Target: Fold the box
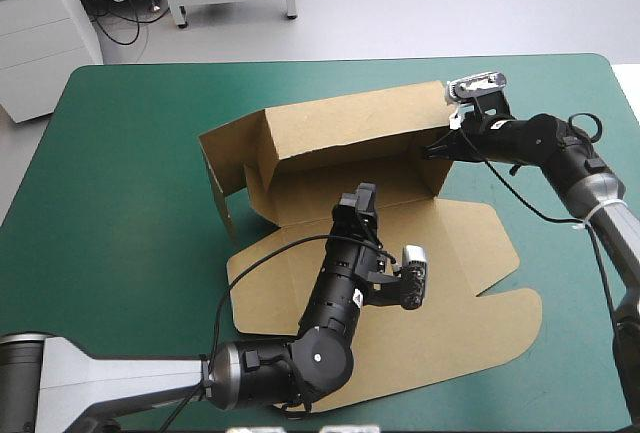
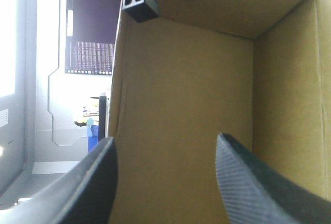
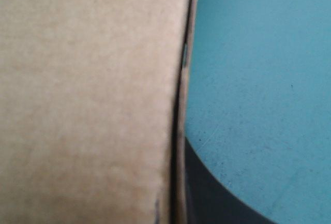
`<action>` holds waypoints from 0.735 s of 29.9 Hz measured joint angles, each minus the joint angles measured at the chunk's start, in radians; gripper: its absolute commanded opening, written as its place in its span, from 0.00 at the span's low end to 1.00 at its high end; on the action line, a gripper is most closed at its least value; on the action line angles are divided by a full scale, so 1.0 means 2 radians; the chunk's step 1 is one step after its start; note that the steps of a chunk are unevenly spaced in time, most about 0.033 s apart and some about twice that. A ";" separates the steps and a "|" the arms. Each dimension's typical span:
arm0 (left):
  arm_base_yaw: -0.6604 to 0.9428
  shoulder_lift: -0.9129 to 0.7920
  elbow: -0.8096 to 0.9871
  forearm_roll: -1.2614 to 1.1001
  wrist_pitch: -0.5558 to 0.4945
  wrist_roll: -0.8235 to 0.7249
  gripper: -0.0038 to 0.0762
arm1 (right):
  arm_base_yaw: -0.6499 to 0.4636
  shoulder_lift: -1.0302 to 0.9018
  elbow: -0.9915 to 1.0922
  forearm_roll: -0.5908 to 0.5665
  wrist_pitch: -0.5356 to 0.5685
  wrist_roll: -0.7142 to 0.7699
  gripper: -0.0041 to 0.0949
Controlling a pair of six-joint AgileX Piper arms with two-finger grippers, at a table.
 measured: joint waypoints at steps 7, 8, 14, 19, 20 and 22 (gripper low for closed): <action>-0.014 0.000 0.000 -0.020 0.006 0.037 0.01 | 0.000 0.006 -0.001 -0.003 0.002 0.003 0.03; -0.014 0.000 -0.001 -0.036 0.004 0.056 0.03 | 0.000 0.006 -0.001 -0.003 0.004 0.003 0.03; -0.005 0.000 -0.058 -0.227 -0.008 0.277 0.03 | 0.000 0.006 -0.001 -0.003 0.016 0.004 0.03; 0.061 -0.001 -0.172 -0.504 0.037 0.492 0.03 | 0.000 0.006 -0.001 -0.005 0.028 0.005 0.03; 0.083 -0.001 -0.202 -0.556 0.061 0.532 0.03 | 0.000 0.006 -0.001 -0.007 0.031 0.005 0.03; 0.136 -0.001 -0.260 -0.640 0.098 0.591 0.03 | 0.000 0.006 -0.001 -0.009 0.037 0.005 0.03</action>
